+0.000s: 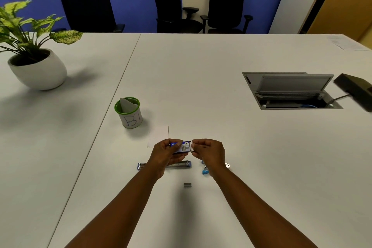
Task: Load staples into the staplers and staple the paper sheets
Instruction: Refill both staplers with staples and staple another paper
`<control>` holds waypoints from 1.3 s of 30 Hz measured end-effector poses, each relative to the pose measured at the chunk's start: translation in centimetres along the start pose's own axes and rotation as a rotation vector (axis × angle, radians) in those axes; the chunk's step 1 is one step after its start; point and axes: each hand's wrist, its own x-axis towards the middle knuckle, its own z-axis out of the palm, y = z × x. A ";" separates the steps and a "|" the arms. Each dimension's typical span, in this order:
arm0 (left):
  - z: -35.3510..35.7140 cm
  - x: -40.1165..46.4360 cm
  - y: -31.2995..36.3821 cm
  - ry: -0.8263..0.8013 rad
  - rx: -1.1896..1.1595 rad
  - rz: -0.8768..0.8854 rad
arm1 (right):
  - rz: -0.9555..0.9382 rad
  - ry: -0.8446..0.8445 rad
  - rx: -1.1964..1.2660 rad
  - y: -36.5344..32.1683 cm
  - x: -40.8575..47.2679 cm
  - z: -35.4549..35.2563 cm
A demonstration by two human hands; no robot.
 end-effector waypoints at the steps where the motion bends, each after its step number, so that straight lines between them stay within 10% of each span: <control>1: 0.1 0.0 0.0 0.005 0.004 -0.005 | -0.006 0.008 0.008 0.1 -0.1 0.1; 26: 0.4 1.7 -0.9 -0.003 0.083 -0.119 | -0.330 -0.170 -0.560 1.4 2.5 -1.6; 32: -5.3 4.2 -1.7 0.421 0.888 0.330 | -0.182 0.197 -0.471 2.1 5.1 -3.4; 39: -13.8 6.9 -4.3 0.358 1.345 0.065 | -0.092 0.372 -0.575 2.7 9.5 -5.1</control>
